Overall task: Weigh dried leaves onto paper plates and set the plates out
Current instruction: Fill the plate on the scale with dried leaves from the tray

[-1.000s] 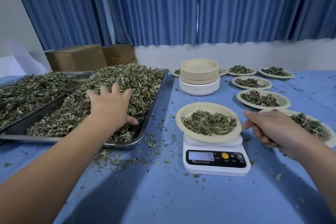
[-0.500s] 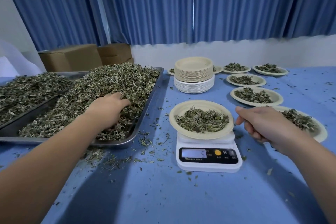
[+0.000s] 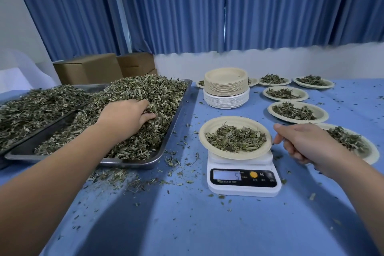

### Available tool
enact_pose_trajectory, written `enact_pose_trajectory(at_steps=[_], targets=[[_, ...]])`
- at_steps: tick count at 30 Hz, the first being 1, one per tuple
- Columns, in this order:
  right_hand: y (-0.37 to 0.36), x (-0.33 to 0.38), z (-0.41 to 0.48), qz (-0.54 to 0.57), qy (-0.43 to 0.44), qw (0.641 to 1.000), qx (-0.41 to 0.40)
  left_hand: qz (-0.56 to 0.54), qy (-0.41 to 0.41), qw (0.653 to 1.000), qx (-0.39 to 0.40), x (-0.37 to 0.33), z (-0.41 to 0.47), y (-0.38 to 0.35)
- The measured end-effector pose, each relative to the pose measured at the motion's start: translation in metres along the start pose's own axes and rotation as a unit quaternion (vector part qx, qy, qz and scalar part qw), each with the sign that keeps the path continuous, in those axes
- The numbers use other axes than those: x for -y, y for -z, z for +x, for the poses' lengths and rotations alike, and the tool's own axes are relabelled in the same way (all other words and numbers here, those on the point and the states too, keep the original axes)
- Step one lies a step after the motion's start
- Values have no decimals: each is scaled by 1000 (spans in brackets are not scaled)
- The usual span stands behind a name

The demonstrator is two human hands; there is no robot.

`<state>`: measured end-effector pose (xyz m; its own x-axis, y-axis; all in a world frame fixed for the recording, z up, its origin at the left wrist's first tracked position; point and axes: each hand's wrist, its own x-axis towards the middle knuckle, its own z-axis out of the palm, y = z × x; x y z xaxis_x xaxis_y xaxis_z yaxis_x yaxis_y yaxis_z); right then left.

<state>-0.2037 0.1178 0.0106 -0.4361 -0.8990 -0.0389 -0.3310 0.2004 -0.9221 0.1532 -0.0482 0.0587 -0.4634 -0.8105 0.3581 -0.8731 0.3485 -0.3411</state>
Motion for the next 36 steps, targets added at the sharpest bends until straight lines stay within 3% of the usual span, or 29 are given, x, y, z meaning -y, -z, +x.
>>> enact_pose_trajectory(at_steps=[8, 20, 25, 30, 36], targets=[[0, 1, -1, -2, 3, 1000, 1, -123, 23, 990, 65, 7, -3, -3], [1, 2, 0, 3, 7, 1000, 2, -215, 15, 976, -38, -5, 8, 26], [1, 1, 2, 6, 10, 1000, 5, -341, -3, 936, -92, -44, 13, 54], [2, 1, 2, 5, 12, 1000, 4, -466, -52, 879, -90, -94, 21, 78], [1, 2, 1, 6, 13, 1000, 6, -497, -117, 859, 22, -148, 34, 70]])
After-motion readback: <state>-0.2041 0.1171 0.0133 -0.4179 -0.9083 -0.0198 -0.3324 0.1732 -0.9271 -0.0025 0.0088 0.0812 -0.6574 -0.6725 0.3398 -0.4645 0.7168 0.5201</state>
